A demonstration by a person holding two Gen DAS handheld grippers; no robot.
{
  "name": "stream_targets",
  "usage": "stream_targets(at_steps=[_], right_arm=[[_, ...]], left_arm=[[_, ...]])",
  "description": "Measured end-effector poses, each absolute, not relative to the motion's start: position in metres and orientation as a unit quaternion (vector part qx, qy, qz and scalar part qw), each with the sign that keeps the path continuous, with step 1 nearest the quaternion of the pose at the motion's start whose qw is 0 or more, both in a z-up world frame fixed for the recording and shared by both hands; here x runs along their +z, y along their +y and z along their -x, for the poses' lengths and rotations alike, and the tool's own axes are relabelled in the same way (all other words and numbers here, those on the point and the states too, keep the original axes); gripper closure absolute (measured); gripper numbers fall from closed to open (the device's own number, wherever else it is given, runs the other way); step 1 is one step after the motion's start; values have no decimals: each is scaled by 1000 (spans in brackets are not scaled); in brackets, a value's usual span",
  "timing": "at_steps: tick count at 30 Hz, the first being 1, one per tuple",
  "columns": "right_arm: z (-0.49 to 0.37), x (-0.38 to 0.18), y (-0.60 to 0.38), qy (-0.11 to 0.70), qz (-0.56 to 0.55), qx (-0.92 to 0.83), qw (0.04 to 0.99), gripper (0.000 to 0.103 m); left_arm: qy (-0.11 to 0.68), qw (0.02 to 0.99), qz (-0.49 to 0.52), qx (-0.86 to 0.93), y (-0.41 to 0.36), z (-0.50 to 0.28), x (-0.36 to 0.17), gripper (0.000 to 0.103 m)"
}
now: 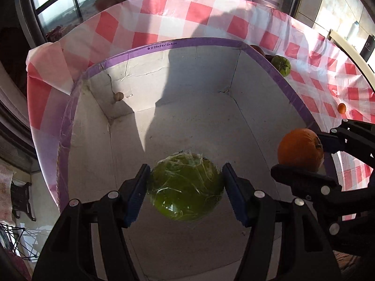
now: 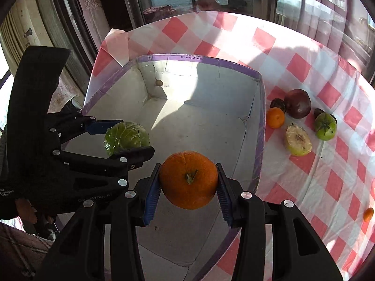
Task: Organize fruits
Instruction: 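Carry both fruits into the white box and open both tools to release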
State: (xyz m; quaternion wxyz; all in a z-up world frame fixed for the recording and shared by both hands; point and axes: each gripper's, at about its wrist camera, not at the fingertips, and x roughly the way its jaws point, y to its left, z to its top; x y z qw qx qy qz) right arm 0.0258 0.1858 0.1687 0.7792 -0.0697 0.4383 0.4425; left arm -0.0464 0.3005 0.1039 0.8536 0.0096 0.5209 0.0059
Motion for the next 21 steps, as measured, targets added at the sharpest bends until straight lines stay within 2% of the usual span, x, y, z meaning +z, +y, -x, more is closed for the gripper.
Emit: stream_targets(at_steps=[2, 5, 7, 13, 16, 18, 21], right_arm=[[-30, 159, 202, 466, 98, 439, 761, 59], [-27, 157, 229, 466, 181, 420, 757, 57], [-30, 159, 241, 475, 198, 422, 746, 63], [-17, 158, 267, 439, 300, 402, 746, 66], [-15, 152, 267, 439, 309, 395, 745, 66], [-14, 148, 264, 433, 314, 381, 754, 62], [-22, 145, 260, 438, 293, 359, 770, 47]], left_arm=[[541, 841, -34, 1, 304, 38, 95, 40], [580, 814, -33, 1, 316, 29, 77, 40], [606, 795, -19, 11, 325, 25, 66, 40], [644, 764, -1, 34, 335, 17, 50, 40], [649, 760, -7, 32, 332, 19, 48, 39], [647, 762, -1, 29, 332, 22, 49, 39], [647, 762, -3, 32, 332, 24, 50, 38]])
